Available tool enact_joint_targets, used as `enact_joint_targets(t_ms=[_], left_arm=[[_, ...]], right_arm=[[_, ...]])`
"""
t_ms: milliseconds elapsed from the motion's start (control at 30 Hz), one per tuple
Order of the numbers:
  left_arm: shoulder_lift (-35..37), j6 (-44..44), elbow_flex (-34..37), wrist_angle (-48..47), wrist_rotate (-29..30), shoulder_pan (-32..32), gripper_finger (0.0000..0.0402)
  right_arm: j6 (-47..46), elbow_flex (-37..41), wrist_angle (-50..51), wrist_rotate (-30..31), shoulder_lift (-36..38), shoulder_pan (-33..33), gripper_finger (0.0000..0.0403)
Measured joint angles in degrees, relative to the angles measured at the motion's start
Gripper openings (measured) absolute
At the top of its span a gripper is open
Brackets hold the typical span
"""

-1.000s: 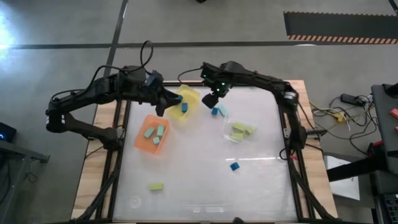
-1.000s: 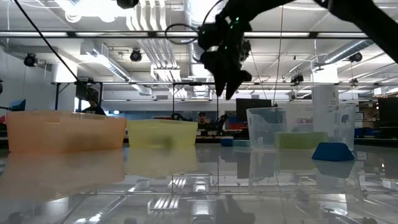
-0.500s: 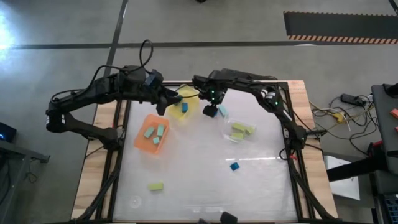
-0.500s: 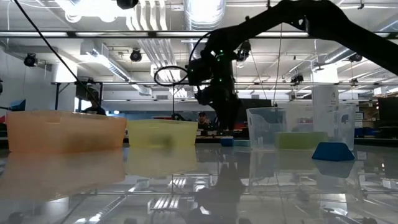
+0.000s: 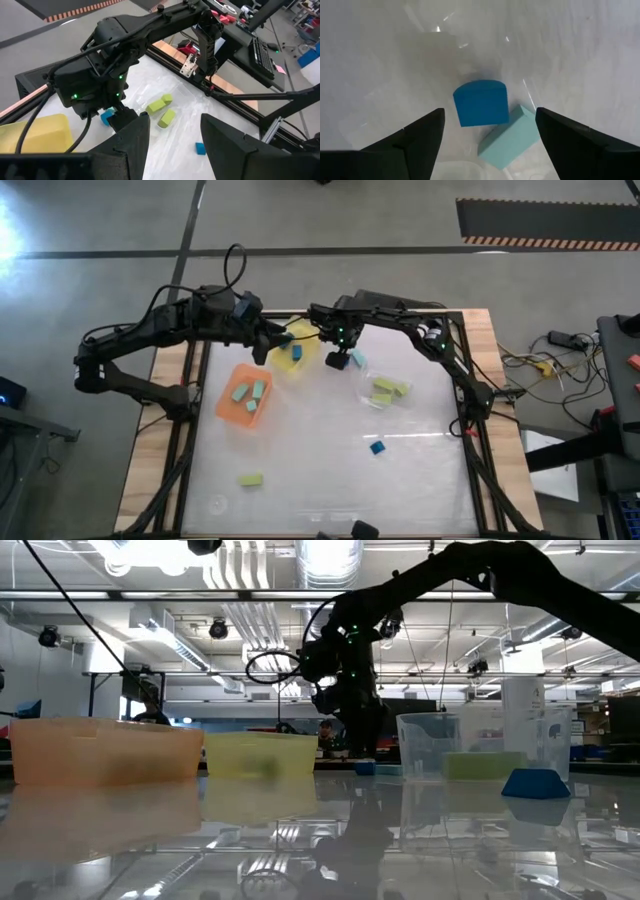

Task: Sort & place blocks by color
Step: Put the blue block into the yellow bin

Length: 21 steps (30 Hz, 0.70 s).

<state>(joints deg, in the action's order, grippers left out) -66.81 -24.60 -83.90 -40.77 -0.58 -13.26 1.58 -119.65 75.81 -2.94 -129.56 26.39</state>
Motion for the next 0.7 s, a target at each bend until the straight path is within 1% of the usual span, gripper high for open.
enact_joint_targets(t_ms=[233, 700], left_arm=[[0.0, -0.01, 0.0, 0.0, 0.72, 0.0, 0.016], [-0.02, -0.02, 0.0, 0.01, 1.08, 0.0, 0.016]], right_arm=[[0.16, 2.72, -2.54, 0.0, 0.0, -0.67, 0.0291], [0.2, 8.28, -6.67, 0.15, 0.15, -0.92, 0.0288]])
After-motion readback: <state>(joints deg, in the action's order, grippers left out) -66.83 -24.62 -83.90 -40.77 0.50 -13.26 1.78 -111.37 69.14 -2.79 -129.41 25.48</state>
